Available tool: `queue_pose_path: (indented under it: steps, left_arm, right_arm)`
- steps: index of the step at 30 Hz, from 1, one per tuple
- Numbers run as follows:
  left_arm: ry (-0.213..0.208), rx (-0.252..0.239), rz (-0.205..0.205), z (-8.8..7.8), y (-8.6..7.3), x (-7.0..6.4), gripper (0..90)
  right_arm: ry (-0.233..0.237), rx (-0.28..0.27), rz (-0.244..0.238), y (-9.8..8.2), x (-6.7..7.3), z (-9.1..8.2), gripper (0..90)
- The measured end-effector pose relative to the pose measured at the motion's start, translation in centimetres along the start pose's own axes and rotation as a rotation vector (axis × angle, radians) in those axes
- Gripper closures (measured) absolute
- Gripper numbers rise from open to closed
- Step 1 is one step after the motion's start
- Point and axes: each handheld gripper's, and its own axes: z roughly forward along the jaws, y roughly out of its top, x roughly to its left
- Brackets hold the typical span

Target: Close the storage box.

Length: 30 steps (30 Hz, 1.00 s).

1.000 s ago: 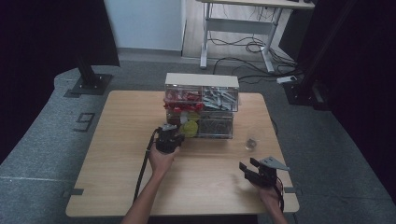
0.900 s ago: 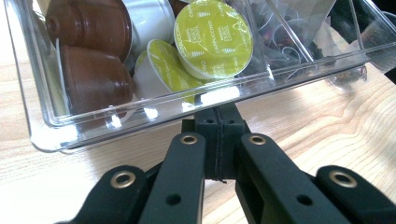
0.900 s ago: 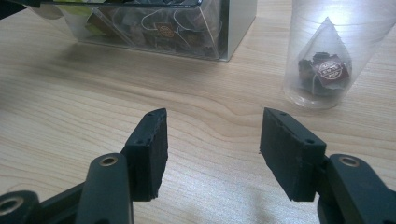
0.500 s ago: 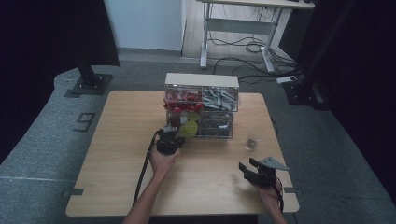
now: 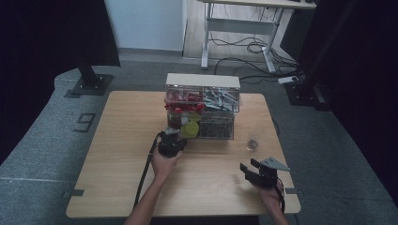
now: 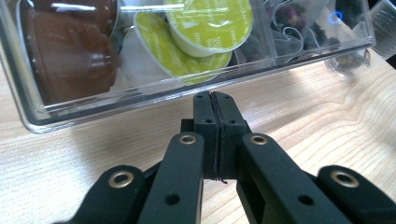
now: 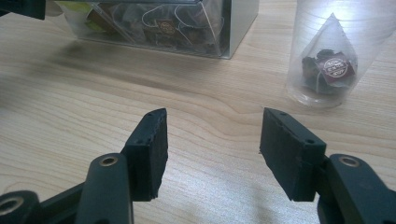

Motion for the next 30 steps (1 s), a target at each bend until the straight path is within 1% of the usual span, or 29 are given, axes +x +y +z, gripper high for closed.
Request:
queue_pose_path:
  steps: [2,4,7,10,14,16,19,22,25,28,30]
  left_arm:
    - [-0.004,0.001,0.012,-0.1,0.0,-0.2,87.2]
    - [0.001,-0.005,0.031,-0.3,-0.2,-0.5,84.6]
    - [0.005,-0.007,0.062,-0.5,-0.6,-0.8,78.5]
    - [0.006,-0.011,0.091,-0.8,-1.2,-1.0,70.0]
    - [-0.029,-0.006,0.103,-1.2,-1.9,-1.1,58.6]
    - [-0.048,-0.009,0.106,-1.5,-2.6,-1.0,54.5]
    - [-0.056,-0.001,0.122,-1.9,-3.4,-0.9,49.8]
    - [-0.047,0.014,0.148,-2.4,-4.3,-0.7,46.5]
    - [-0.037,0.018,0.167,-3.0,-5.4,-0.5,44.5]
    - [-0.013,0.036,0.188,-3.6,-6.4,-0.2,42.4]
    - [-0.003,0.048,0.189,-4.0,-7.1,0.1,41.3]
  right_arm:
    - [0.0,0.0,0.0,0.0,0.0,0.0,41.3]
    - [0.0,0.0,0.001,0.0,-0.1,0.0,41.3]
    - [-0.001,0.0,0.001,0.0,-0.2,0.0,41.3]
    - [0.001,-0.003,0.007,-0.1,-0.3,-0.1,41.2]
    - [0.003,0.003,0.008,-0.1,-0.4,-0.1,41.0]
    - [0.005,0.004,0.005,-0.1,-0.4,-0.1,40.7]
    - [0.011,0.009,0.0,-0.2,-0.4,-0.2,39.9]
    - [0.014,0.015,-0.009,-0.3,-0.5,-0.3,39.4]
    - [0.02,0.021,-0.013,-0.5,-0.6,-0.5,38.3]
    - [0.018,0.025,-0.015,-0.7,-0.8,-0.8,37.0]
    - [0.017,0.031,-0.009,-0.8,-0.9,-1.1,35.2]
